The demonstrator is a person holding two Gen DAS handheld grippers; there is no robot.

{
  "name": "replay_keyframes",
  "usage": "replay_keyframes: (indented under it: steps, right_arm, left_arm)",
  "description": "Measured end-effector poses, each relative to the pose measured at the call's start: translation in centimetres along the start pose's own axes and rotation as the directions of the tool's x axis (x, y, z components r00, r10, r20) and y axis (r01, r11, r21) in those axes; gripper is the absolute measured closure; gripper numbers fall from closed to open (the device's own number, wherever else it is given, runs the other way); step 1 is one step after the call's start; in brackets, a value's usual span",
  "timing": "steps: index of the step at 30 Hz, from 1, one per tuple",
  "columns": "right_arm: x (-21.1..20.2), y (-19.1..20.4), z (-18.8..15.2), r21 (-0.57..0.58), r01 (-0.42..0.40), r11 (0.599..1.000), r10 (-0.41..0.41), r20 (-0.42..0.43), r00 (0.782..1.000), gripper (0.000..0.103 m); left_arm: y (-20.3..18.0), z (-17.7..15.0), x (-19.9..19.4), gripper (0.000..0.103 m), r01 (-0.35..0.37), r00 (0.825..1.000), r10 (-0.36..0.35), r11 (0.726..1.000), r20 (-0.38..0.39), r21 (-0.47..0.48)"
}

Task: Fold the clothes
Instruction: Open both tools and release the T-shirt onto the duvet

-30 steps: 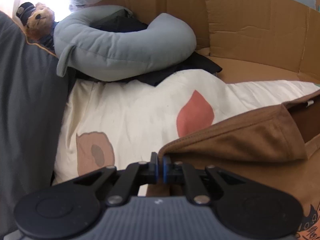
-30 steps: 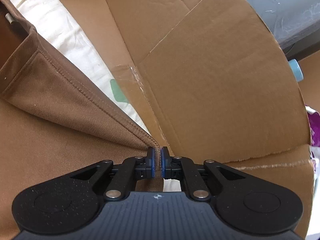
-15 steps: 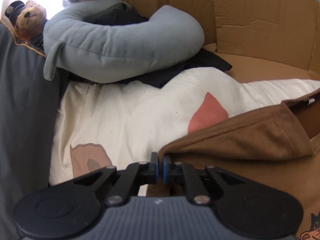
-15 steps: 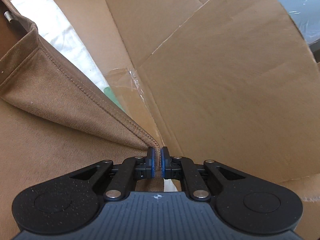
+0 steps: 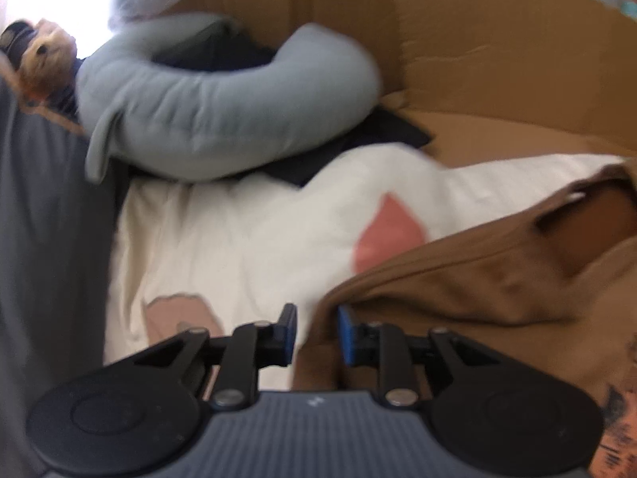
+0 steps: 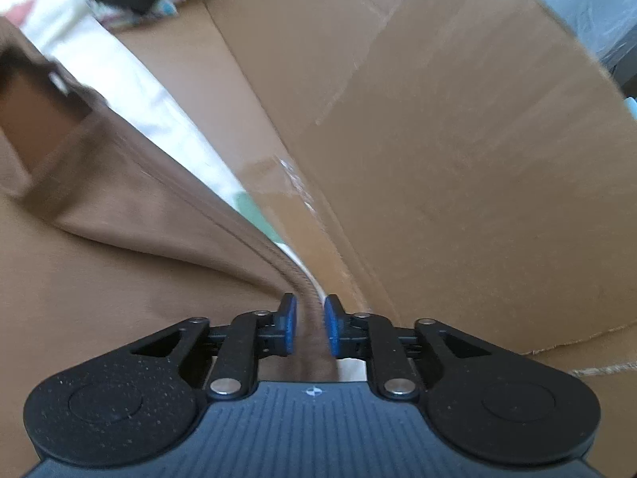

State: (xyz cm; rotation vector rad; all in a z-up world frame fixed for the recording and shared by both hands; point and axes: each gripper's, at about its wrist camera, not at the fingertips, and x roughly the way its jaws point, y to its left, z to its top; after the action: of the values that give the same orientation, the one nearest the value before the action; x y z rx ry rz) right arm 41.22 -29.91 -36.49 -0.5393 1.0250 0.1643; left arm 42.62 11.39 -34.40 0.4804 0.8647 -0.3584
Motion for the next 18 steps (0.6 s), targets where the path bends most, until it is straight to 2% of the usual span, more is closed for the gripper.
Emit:
replay_keyframes:
  steps: [5,12,14,18]
  right_arm:
    - [-1.8,1.0,1.6,-0.016,-0.093,0.996,0.094,0.077,0.993,0.074]
    - [-1.0,4.4,3.2,-0.109,-0.166,0.980,0.178,0.117,0.977,0.074]
    - [-0.4,4.8,3.6,-0.143,-0.181,0.973,0.199,0.120,0.973,0.074]
    - [-0.1,5.3,4.5,-0.201,-0.202,0.958,0.230,0.128,0.965,0.074]
  left_arm:
    - [-2.3,1.5,-0.8,0.078,0.056,0.997,-0.060,0.995,0.045,0.081]
    - [-5.5,2.6,1.2,0.078,0.117,0.992,-0.124,0.970,0.021,0.212]
    - [-6.1,2.7,1.6,0.078,0.131,0.990,-0.138,0.959,0.010,0.251]
    - [-7.2,2.8,2.0,0.070,0.163,0.985,-0.172,0.920,-0.006,0.357]
